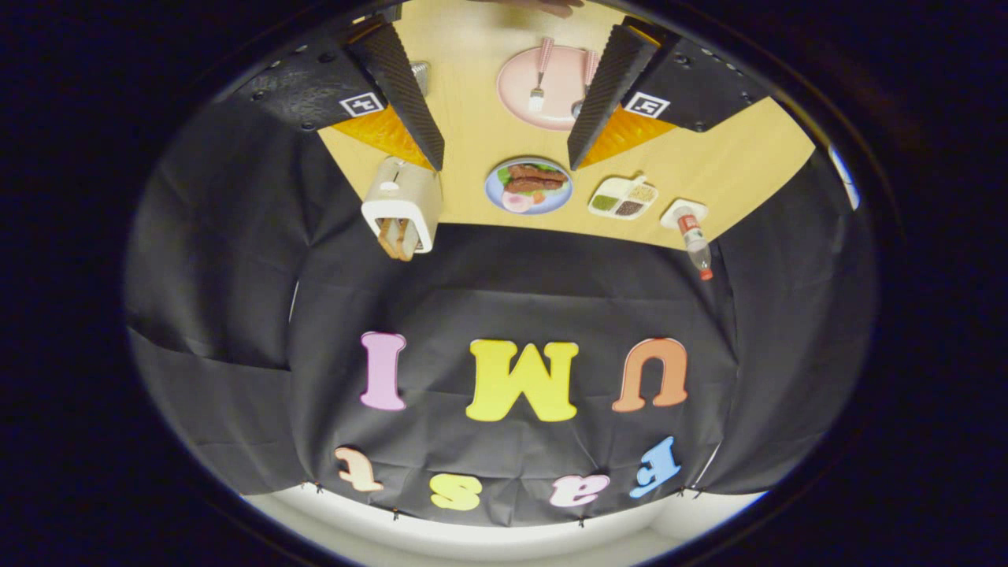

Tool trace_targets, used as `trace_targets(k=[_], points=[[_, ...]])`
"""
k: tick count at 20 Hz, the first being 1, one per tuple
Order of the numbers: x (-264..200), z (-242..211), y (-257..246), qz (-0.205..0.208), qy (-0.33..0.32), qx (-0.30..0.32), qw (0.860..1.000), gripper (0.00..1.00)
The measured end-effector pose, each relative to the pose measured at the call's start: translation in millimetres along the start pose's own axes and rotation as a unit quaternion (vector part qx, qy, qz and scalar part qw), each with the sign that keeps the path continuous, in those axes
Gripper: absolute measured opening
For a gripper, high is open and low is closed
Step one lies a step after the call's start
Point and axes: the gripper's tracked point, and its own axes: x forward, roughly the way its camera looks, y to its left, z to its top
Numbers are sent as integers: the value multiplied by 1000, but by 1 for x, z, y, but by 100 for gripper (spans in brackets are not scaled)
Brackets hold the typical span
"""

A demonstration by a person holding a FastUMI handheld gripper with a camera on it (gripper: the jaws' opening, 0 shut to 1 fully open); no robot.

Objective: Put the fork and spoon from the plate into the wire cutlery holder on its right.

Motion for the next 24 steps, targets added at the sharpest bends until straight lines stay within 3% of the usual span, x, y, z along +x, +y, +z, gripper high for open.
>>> trace_targets(k=[8, 16, 20, 24], points=[[52, -91, 23, 18, 111, -13, 994, 95], [88, -187, 46, 28, 236, -14, 971, 93], [98, -210, 51, 29, 272, 8, 962, 74], [102, -226, 51, 21, 303, 21, 953, 47]])
